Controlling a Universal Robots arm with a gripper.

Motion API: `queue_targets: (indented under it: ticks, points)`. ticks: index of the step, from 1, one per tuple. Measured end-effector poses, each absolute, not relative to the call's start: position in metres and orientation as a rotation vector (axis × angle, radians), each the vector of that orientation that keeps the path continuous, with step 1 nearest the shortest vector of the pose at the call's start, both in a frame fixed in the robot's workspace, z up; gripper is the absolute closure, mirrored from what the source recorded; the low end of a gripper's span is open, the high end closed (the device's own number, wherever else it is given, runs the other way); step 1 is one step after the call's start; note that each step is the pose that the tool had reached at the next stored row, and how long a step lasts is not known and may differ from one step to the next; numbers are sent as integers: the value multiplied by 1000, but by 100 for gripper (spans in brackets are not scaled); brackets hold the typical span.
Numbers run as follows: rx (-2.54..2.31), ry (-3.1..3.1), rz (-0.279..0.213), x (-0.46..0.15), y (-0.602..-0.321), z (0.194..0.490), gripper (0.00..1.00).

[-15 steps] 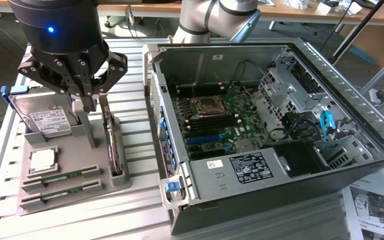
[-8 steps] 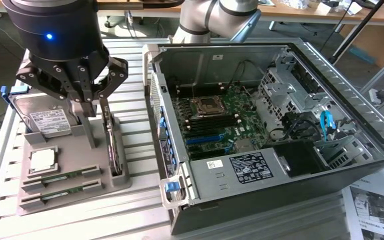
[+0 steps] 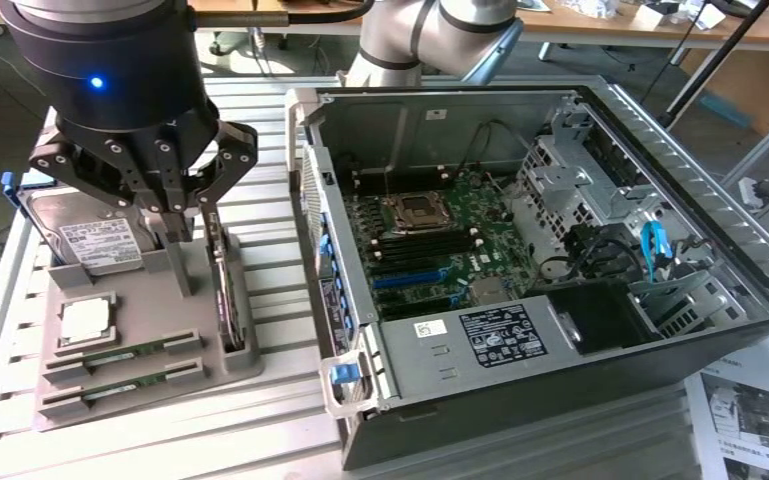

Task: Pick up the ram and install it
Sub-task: 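Reach for the ram, then pick up the ram and move it above insertion slot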

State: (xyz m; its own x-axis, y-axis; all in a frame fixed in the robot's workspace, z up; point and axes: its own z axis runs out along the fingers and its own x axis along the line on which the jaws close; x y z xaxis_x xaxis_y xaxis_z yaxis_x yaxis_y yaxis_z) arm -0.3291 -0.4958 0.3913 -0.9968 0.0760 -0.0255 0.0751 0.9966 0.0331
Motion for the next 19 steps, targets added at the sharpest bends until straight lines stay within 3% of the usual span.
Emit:
queue_targets:
  ticks: [19]
  points:
    - [-51, 3116, 52, -329, -496, 391, 89]
